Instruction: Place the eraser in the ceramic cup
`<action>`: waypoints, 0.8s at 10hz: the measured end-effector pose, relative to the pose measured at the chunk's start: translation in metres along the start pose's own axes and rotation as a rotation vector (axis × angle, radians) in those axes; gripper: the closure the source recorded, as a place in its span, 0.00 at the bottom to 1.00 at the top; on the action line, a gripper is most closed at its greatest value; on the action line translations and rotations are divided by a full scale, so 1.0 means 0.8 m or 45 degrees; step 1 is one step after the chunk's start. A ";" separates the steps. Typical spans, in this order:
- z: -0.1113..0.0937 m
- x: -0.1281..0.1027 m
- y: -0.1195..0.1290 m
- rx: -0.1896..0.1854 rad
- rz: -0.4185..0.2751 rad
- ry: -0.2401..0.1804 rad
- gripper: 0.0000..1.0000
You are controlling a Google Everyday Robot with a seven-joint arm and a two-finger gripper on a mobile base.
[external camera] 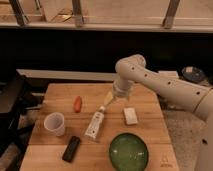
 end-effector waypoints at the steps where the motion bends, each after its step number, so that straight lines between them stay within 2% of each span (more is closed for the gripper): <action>1: 0.001 0.003 0.017 0.007 -0.008 0.005 0.20; 3: 0.003 0.010 0.045 -0.012 0.000 0.003 0.20; 8: 0.019 0.038 0.138 -0.120 -0.051 0.024 0.20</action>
